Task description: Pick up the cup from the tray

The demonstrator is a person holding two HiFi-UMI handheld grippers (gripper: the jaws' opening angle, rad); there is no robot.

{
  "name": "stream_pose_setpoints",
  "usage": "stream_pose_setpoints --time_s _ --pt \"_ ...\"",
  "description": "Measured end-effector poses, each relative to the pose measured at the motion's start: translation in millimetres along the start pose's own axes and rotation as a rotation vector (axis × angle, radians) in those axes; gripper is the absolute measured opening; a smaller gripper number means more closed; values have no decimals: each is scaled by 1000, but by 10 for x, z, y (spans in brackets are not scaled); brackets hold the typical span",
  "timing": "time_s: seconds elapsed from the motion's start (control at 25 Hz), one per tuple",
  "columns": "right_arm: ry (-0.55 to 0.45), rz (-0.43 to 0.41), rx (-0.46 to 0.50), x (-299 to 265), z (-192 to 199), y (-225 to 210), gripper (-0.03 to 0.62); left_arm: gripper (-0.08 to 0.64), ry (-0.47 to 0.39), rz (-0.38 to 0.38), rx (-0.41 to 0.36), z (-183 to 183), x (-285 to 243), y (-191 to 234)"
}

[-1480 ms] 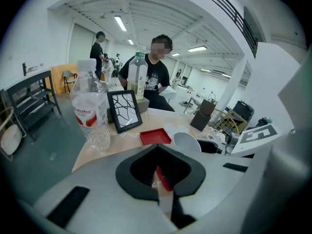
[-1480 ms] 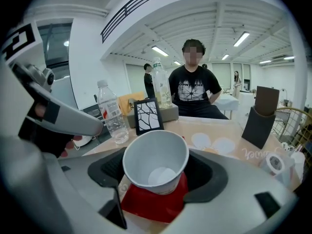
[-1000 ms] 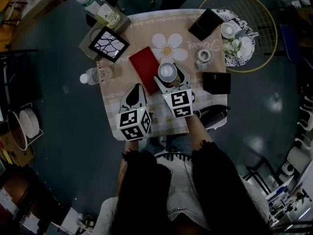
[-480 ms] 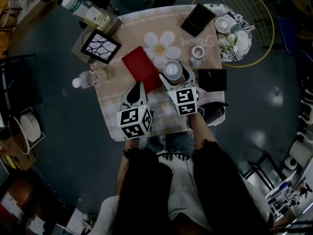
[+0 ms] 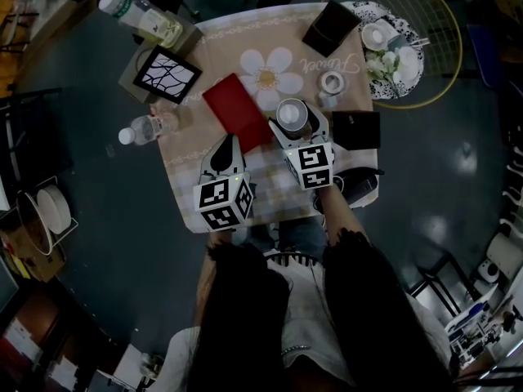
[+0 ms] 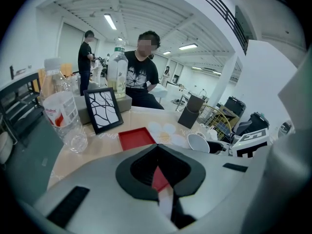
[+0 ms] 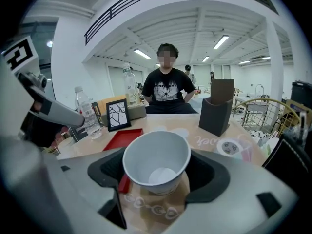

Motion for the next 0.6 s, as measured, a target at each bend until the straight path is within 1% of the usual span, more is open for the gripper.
stream_pose_setpoints --time_s 0.16,0.24,0.32,0.52,0.6 --pt "-6 -11 -27 9 -12 -17 365 5 -4 -2 -4 -20 31 8" --pt "-7 -21 -27 22 -34 -16 401 6 -2 -4 -10 -25 48 10" --pt "-19 -17 -20 49 -57 -31 417 6 0 -7 -12 -22 72 11" --pt "-54 -42 34 142 -189 -75 423 5 -11 -10 -27 -47 113 -15" --pt "-75 -42 42 210 -266 -100 423 6 -17 -8 -33 -70 135 -50"
Point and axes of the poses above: the fingertips, and each gripper's own axes: x backward along the fingers, y to its left, z out of its underside, the point moved 9 cm from there along x, backward along the fingers, and after that the axes turned 7 degrees about z, right-handed, at the moved point
